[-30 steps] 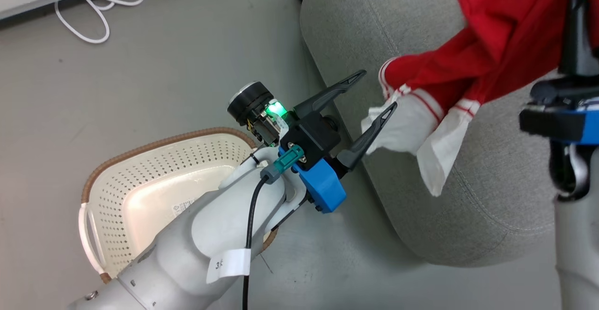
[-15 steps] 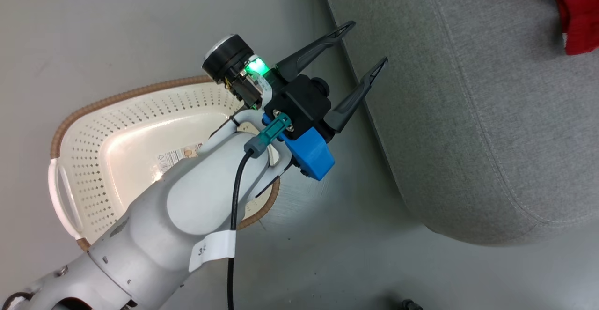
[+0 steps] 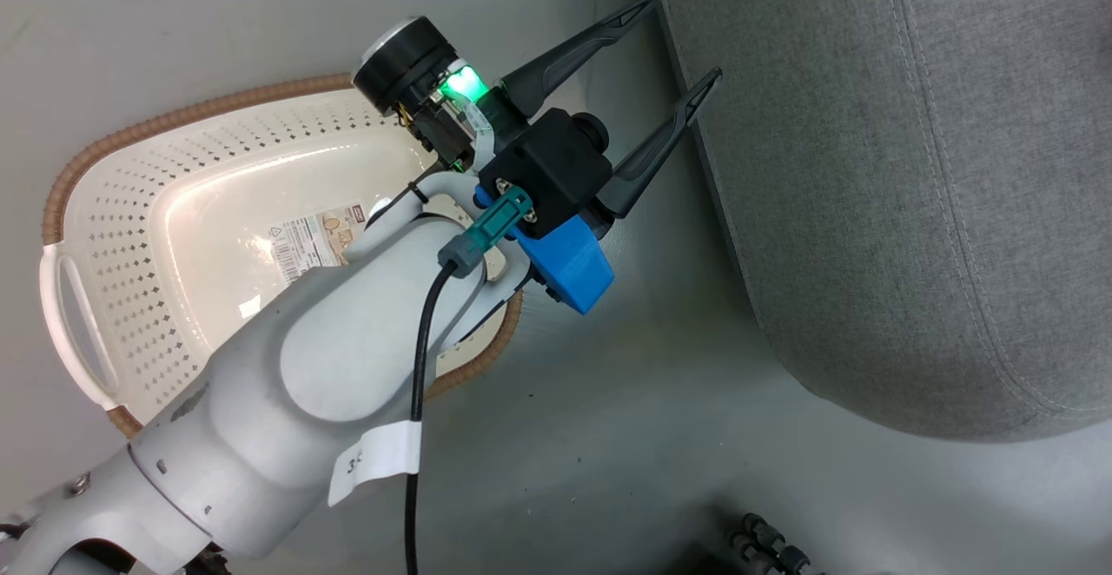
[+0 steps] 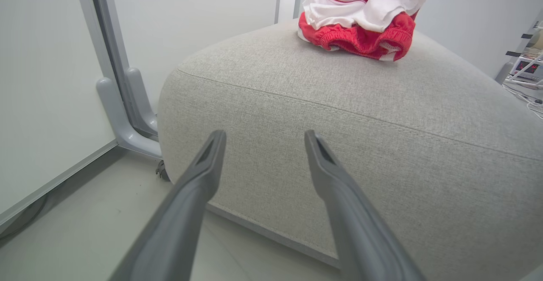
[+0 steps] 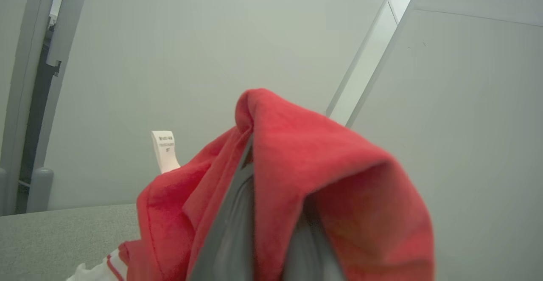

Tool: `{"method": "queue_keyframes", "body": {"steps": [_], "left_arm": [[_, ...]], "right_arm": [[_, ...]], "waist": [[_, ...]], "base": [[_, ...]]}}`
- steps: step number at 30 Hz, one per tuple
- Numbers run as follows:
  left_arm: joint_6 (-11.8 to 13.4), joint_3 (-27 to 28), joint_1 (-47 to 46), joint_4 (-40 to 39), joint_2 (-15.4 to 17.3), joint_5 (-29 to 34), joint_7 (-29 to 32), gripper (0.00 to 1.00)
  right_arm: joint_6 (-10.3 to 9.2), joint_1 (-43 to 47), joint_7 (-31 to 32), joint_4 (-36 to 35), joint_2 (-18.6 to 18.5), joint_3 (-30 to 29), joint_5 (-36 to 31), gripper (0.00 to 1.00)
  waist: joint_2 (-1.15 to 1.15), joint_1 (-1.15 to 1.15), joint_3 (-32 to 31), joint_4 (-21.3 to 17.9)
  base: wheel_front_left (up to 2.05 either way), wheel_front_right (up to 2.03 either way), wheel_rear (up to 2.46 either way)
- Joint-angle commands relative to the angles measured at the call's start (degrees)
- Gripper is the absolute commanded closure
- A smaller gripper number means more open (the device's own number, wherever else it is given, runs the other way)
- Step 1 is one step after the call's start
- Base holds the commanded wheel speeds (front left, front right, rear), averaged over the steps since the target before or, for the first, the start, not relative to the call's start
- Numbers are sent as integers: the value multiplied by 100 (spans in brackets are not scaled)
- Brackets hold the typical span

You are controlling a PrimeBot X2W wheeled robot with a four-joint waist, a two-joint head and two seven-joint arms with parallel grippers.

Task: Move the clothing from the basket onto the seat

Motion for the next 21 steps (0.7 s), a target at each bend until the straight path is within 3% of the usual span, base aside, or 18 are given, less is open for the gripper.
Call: {"method": "queue_keyframes", "body": {"steps": [1,15,16,17,18,21], "left_arm": [[21,6,-74,-42,69,15,24,0],[89,-26,-126,-265,253,-2,154,0],[99,-27,-122,-263,263,-7,154,0],[111,-28,-116,-258,265,-14,144,0],[119,-31,-99,-248,264,-22,133,0],[141,-48,-22,-209,237,-53,90,0]], "right_arm": [[1,69,-3,91,101,-32,-30,100],[1,283,-4,889,1031,-187,-386,100],[1,278,-4,843,1066,-223,-391,66],[1,309,-4,792,1098,-252,-395,18],[1,360,-3,744,1138,-290,-381,0],[1,629,-4,520,1213,-297,-328,0]], "waist": [[0,-1,79,1],[0,-1,300,87],[0,-1,286,83],[0,-1,267,77],[0,-1,235,70],[0,-1,111,43]], "base": [[0,0,0],[0,0,0],[0,0,0],[0,0,0],[0,0,0],[0,0,0]]}}
